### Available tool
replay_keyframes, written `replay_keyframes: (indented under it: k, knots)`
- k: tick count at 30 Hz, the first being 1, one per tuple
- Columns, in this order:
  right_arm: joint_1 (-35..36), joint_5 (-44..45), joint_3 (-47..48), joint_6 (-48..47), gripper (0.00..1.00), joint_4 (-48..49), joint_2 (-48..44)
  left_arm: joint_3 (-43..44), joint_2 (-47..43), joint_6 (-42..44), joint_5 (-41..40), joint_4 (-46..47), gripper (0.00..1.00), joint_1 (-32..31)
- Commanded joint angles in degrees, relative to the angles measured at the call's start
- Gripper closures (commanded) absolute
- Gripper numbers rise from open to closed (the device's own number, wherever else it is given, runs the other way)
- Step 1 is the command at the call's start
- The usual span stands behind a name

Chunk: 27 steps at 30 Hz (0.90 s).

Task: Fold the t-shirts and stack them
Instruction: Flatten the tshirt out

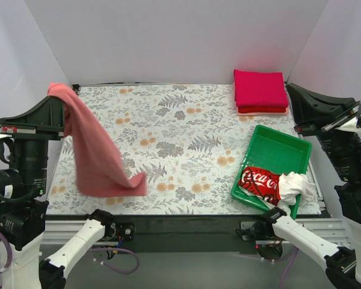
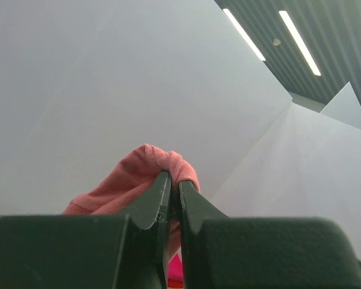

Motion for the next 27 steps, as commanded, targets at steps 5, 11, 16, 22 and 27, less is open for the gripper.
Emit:
replay_keyframes:
  k: [5,11,16,22,27]
  knots:
    - [0.05,-3.95,-5.41,1.57,0.99,-2.63,3.38,0.32,7.22,0.64,4.54,-0.53,1.0,-0.02]
    - [-0.04,-2.54,-15.77,3.33,0.99,-0.44,4.79,-4.6,21.51,-2.61,13.24,5.26,1.0,-0.1]
    - [-0.04,5.61,-24.82,5.09,0.99,1.05,6.37,-9.17,38.92,-6.48,23.69,14.2,0.96,-3.68]
    - [-0.21,12.48,-29.05,6.41,0.84,1.15,10.32,-3.74,58.11,-3.4,29.42,13.55,0.03,-11.44]
    - [-0.3,11.44,-31.25,6.85,0.21,2.63,13.92,-13.02,51.2,-3.4,18.82,10.9,0.03,-11.71]
